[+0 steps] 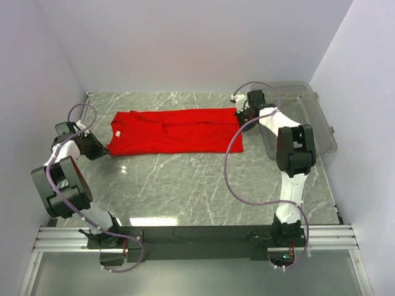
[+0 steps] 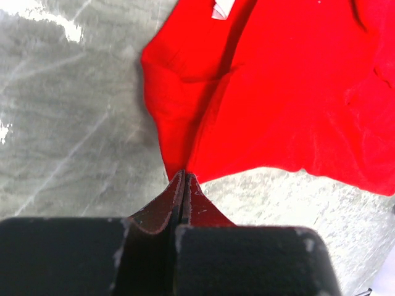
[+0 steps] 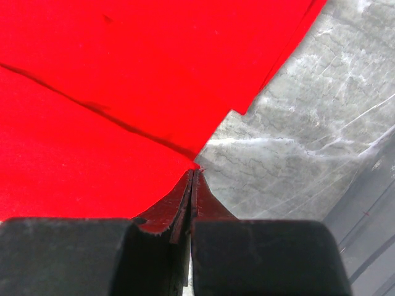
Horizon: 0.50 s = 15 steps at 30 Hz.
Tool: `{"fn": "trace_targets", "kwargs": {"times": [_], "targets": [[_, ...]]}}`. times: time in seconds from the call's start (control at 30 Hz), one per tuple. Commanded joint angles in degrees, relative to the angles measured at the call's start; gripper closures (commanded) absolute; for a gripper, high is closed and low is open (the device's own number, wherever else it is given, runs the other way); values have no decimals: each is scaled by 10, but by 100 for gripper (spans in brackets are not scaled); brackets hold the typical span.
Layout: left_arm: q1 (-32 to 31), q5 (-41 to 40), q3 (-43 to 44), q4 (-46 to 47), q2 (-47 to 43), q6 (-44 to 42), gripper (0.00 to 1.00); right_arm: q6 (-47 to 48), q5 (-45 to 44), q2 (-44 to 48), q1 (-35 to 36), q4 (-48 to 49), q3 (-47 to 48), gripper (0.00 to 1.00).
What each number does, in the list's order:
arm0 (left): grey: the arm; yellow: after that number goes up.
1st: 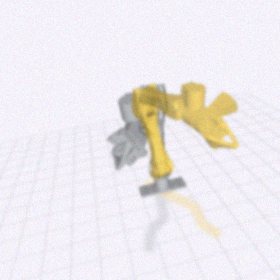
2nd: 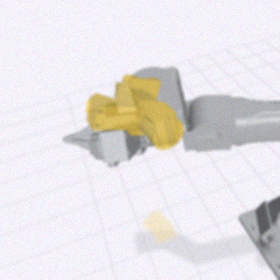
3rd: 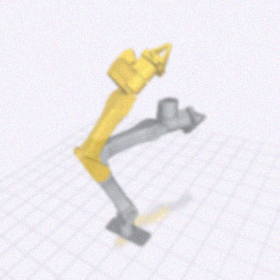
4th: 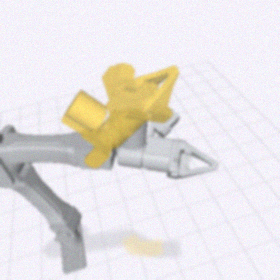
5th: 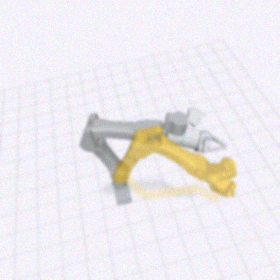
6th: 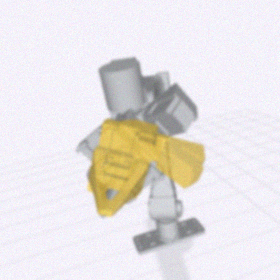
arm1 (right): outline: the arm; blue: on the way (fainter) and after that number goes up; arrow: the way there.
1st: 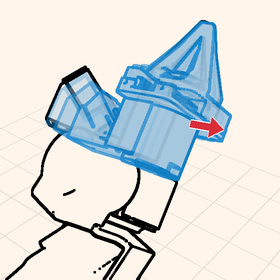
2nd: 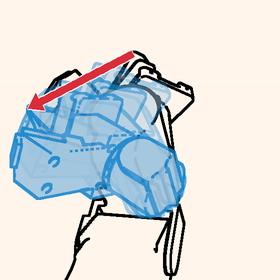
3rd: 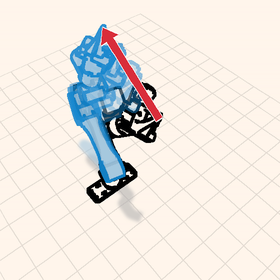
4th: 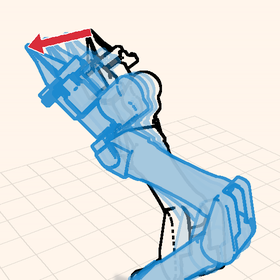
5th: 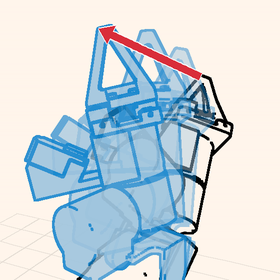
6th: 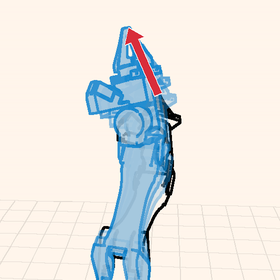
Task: Fold and stack the t-shirts
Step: Fold the tshirt
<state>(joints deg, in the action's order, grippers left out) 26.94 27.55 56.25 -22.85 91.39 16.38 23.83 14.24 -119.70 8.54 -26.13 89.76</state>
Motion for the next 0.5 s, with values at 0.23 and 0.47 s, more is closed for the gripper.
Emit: {"fn": "trace_targets", "kwargs": {"times": [0.23, 0.47], "targets": [[11, -1, -45, 7, -48, 2, 99, -7, -14, 9, -4, 16, 15, 100], [13, 37, -52, 18, -54, -1, 99, -11, -17, 1, -4, 14, 20, 100]]}}
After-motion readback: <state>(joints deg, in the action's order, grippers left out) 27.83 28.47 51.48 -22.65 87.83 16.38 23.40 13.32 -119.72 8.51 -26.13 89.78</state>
